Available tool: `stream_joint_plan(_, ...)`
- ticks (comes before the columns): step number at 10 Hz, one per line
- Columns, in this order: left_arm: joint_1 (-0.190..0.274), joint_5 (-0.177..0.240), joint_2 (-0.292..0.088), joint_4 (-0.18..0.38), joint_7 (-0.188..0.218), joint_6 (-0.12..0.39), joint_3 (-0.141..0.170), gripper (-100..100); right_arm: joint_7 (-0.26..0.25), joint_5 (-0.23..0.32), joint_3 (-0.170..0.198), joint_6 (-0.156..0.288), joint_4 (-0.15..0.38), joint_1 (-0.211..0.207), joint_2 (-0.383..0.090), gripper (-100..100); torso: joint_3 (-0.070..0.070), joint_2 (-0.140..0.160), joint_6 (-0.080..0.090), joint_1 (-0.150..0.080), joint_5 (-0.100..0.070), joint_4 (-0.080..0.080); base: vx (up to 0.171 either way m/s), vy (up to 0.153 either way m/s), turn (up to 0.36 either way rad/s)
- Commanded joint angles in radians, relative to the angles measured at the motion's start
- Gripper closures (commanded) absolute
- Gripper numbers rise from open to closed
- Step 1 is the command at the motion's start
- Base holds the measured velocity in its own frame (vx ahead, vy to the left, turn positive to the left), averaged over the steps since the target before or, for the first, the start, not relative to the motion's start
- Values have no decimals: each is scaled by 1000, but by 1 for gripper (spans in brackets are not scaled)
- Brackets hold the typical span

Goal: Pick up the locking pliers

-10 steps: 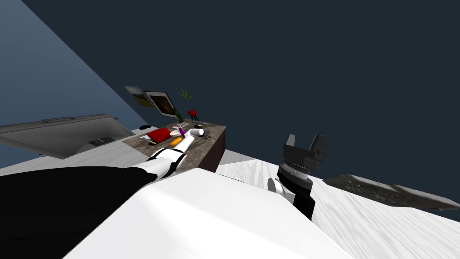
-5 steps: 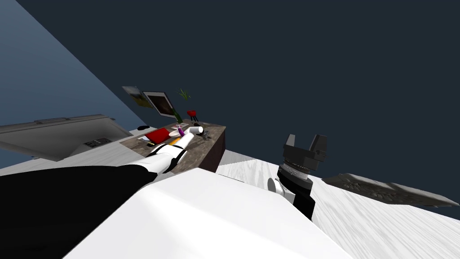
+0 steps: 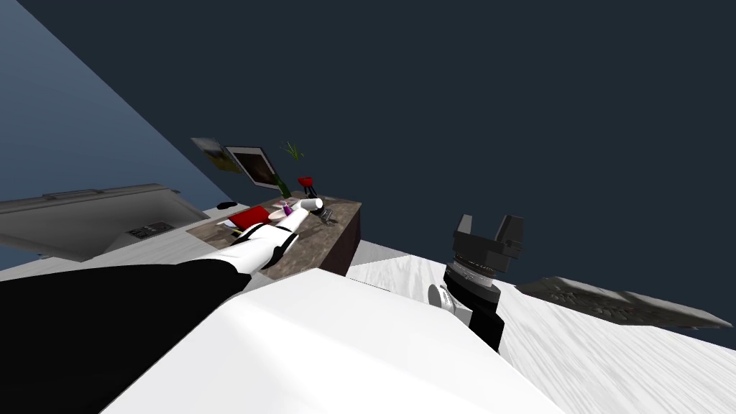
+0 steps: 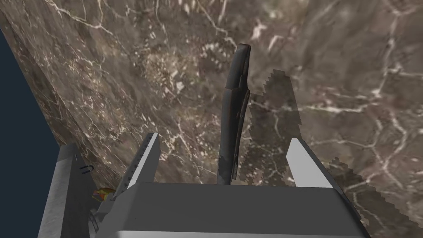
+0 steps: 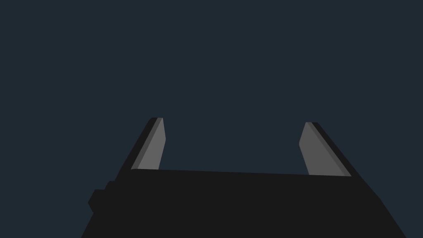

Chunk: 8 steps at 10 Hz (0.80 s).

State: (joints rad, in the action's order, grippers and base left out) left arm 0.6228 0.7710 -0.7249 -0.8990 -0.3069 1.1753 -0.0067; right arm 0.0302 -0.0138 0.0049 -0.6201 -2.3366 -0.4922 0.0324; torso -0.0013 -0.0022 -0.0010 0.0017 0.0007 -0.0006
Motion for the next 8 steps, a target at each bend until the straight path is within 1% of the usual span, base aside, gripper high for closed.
stream_joint_plan(1, 19, 11, -14, 27, -6, 35, -11, -100, 0, 0, 0, 0, 0, 0, 0, 0, 0, 0, 0, 0, 0, 0, 30, 18, -6)
stream_joint_plan(4, 58, 33, -43, 85, -25, 94, -34, -100, 0, 0, 0, 0, 0, 0, 0, 0, -1, -1, 0, 0, 0, 0, 45, 26, -8)
stream_joint_plan(5, 65, 37, -49, 97, -30, 105, -39, -100, 0, 0, 0, 0, 0, 0, 0, 0, -1, -1, 0, 0, 0, 0, 42, 21, 1)
stream_joint_plan(6, 62, 33, -44, 91, -25, 96, -36, -100, 0, 0, 0, 0, 0, 0, 0, 0, -1, -1, 0, 0, 0, 0, 17, 8, -1)
stream_joint_plan(7, 64, 34, -45, 95, -28, 98, -37, 0, 0, 0, 0, 0, 0, 0, 0, 0, 0, 0, 0, -1, 0, 0, 0, 0, 0)
stream_joint_plan(8, 79, 9, -36, 131, -69, 91, -3, -100, 0, 0, 0, 0, 0, 0, 0, 0, 1, 1, 0, -1, 0, 0, 27, -29, 68)
